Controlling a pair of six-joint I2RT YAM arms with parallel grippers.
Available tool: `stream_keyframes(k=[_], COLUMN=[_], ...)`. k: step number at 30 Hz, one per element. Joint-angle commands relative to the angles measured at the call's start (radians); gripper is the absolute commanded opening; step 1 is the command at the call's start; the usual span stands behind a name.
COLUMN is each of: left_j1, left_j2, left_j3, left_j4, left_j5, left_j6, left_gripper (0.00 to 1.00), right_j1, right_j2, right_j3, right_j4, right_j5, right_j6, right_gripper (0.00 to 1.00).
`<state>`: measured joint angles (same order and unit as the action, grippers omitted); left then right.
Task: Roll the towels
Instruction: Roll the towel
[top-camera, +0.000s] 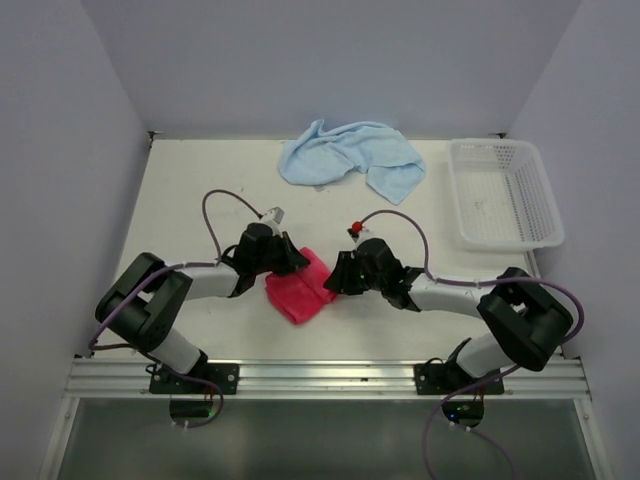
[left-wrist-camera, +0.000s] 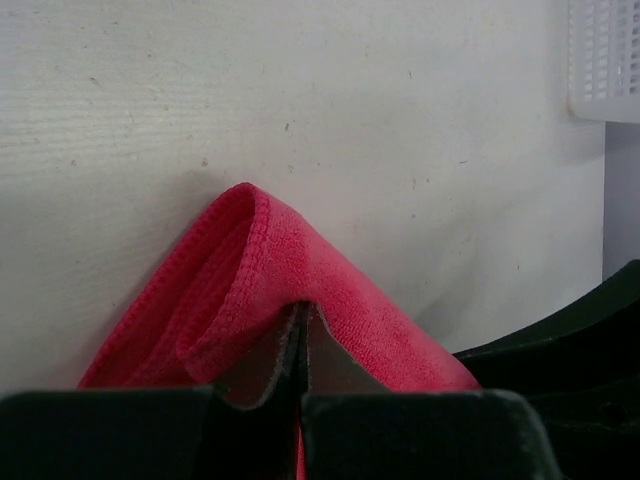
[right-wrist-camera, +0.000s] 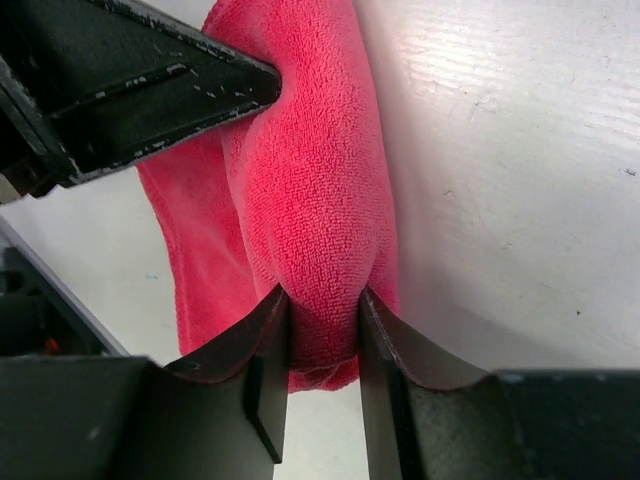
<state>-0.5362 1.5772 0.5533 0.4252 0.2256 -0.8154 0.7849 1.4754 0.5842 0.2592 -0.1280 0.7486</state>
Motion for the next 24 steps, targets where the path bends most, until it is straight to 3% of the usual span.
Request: stream_keyframes(k=[1,5,12,24], left_j1=[0.018,0.035,0.039,0.035], left_j2=[-0.046,-0.130,-0.307,-0.356], left_j3=[-0.030,0.002,0.054,0.039], left_j4=[-0.160,-0.215,-0.313,-0.281], left_j5=[-0.060,-0.037,-0.061,0.009], left_j6=[0.047,0.039,0.048,0.061], left_gripper=[0.00,0.00,0.00,0.00], right_j1=[0.066,0.158,0.295,0.525], right_j2=[-0.056,-0.078,-0.079,0.068], right_j3=[0.043,0.069,0.115,0.267], right_j4=[-0.099,-0.175,-0.245,-0.356], right_j5=[0.112,0.273,0.520,0.823], right_j6=[-0.126,-0.222,-0.253,-0.331], right_gripper=[0.30,0.27,0.26,0.28])
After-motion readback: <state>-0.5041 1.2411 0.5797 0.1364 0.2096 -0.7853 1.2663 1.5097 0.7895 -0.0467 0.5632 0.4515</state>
